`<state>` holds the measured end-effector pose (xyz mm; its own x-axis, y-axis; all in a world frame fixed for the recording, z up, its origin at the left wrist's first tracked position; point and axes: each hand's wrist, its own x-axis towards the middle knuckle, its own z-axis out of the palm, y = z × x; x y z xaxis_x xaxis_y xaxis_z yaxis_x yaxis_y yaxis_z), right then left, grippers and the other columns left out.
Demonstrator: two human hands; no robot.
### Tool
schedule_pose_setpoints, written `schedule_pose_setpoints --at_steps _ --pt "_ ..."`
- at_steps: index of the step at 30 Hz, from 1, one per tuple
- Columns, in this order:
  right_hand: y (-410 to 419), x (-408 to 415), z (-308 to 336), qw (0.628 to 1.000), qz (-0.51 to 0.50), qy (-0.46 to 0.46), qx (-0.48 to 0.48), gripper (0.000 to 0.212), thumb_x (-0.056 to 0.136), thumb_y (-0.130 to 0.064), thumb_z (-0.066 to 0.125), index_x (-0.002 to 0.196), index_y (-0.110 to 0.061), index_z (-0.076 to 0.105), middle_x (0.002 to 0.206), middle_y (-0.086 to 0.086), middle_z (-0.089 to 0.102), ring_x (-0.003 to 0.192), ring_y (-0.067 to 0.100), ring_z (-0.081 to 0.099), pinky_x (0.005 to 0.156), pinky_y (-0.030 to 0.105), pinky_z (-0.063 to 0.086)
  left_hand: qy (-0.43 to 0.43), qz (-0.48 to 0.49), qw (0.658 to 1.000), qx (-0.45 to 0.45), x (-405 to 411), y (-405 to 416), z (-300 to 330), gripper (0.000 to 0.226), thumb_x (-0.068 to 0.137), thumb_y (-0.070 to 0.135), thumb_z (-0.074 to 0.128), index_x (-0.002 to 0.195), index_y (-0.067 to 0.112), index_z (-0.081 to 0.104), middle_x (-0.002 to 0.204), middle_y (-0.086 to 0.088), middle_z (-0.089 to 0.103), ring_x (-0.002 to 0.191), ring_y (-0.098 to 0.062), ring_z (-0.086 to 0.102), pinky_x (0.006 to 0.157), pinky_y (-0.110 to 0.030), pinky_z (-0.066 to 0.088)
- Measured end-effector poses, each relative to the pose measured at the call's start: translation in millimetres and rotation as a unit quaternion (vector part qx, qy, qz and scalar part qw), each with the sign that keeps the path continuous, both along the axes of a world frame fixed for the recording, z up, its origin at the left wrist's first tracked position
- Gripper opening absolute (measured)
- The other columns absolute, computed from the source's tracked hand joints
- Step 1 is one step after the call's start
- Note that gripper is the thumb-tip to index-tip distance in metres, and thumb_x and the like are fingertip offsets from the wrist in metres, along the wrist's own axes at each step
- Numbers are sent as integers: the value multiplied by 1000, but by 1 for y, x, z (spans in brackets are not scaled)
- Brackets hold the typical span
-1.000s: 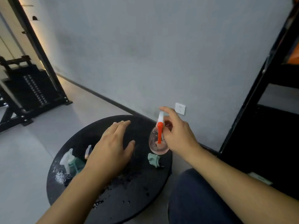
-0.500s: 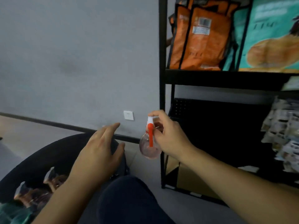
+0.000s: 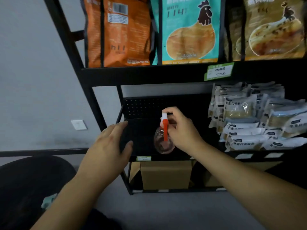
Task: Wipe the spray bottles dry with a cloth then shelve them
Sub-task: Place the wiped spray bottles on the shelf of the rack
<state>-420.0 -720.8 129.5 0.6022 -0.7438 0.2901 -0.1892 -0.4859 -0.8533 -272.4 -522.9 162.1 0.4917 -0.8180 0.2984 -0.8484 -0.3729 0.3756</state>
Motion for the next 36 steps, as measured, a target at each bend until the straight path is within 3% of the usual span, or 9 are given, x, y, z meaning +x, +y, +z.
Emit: schedule_pose_setpoints --at_steps 9,14,25,29,32,34,36 --pt "-97 -35 -45 995 -92 -2 47 41 97 -12 62 123 -42 54 111 -12 70 101 1 67 83 37 61 -3 -48 998 36 -6 -76 -28 66 103 43 60 163 31 34 158 5 50 143 -15 48 111 -29 42" --pt "-136 -42 -66 990 -139 22 32 35 97 -19 63 122 -43 56 104 -9 72 93 7 70 80 36 61 1 -65 997 36 -4 -108 -36 65 102 40 62 161 30 37 158 6 51 144 -14 48 110 -29 43" --pt "-153 -36 -74 990 -104 95 -3 52 99 -11 51 138 -45 44 98 -4 74 79 9 72 70 34 62 -4 -65 997 49 2 -130 -41 64 102 36 64 161 28 39 158 4 51 144 -16 47 110 -24 36" --pt "-150 -43 -69 986 -98 130 -16 58 101 -7 45 149 -40 36 100 -4 71 70 -3 65 61 10 51 -8 -64 997 50 2 -129 -39 64 102 36 64 161 28 39 158 4 51 144 -16 47 107 -21 34" --pt "-146 -49 -61 985 -96 144 -16 59 102 -5 43 152 -37 35 92 -6 67 60 -11 59 52 4 40 -12 -65 997 48 1 -127 -36 64 102 35 64 160 26 40 157 2 52 144 -17 48 110 -25 38" --pt "-142 -53 -55 984 -102 143 -25 60 101 -3 44 153 -34 36 102 0 69 71 -4 61 63 5 43 -15 -64 997 46 0 -123 -33 64 102 36 64 161 25 39 157 2 52 143 -17 49 112 -28 40" --pt "-139 -57 -51 982 -112 145 -42 62 99 -2 47 151 -34 39 111 10 70 84 11 65 74 22 52 -18 -60 997 44 -2 -118 -28 65 103 37 63 161 26 38 157 2 52 143 -17 49 112 -28 40"
